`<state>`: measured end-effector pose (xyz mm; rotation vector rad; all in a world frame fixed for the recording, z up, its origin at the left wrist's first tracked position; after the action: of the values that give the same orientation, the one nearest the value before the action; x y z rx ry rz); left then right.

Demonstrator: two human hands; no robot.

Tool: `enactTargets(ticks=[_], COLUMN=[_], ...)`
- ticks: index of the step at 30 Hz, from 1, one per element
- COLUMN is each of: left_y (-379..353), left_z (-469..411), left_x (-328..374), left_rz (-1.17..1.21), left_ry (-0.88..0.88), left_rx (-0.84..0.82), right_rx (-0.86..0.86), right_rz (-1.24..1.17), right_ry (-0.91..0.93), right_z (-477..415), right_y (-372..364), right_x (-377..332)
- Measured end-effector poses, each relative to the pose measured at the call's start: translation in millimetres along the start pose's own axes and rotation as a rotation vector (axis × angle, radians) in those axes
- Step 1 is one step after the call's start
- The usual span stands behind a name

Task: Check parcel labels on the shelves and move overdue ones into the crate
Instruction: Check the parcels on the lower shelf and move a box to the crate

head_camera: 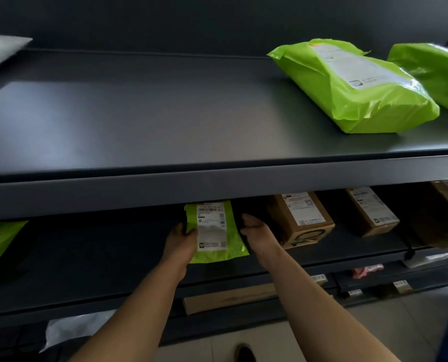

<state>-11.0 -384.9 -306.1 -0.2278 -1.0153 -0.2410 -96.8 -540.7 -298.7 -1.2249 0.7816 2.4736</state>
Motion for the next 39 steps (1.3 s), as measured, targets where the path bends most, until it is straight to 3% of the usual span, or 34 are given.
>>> enactTargets(ticks=[4,8,11,17,25,39], left_y=[-39,-95,-129,-186,-203,-195], left_z=[10,27,33,40,52,122], left_x=[13,20,16,1,-23,-76], left_rz=[0.010,0.097,0.050,0.088,0.288,0.369], left_ry=[-0.187,-0.117,-0.009,0.119,0.180,0.048], left_rx=[0.023,-0.149,-0.262,-0.239,-0.113,-0.094], right_rx=[0.163,0.376,0.411,0.131,-0.085,-0.245], right_rz=[-0.061,-0.043,-0.049,-0.239,-0.206,-0.268], right_ry=[0.081,0.138,0.108,-0.047,-0.055,0.079], right_z=[23,25,8,-26,-15,40], right_y=[51,118,157,186,211,239], right_x=[-13,-9,8,47,61,101])
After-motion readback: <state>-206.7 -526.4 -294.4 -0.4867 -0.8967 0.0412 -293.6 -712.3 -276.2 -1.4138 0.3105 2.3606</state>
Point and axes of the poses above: each hand's wrist, its own z-axis away from the middle knuckle, its own y-axis out of the back of the hand, x = y × z, the point moved 1 cm from there along -z, towards the middle knuckle, and after that the axes turned 13 degrees about z, right-handed, at the moved point
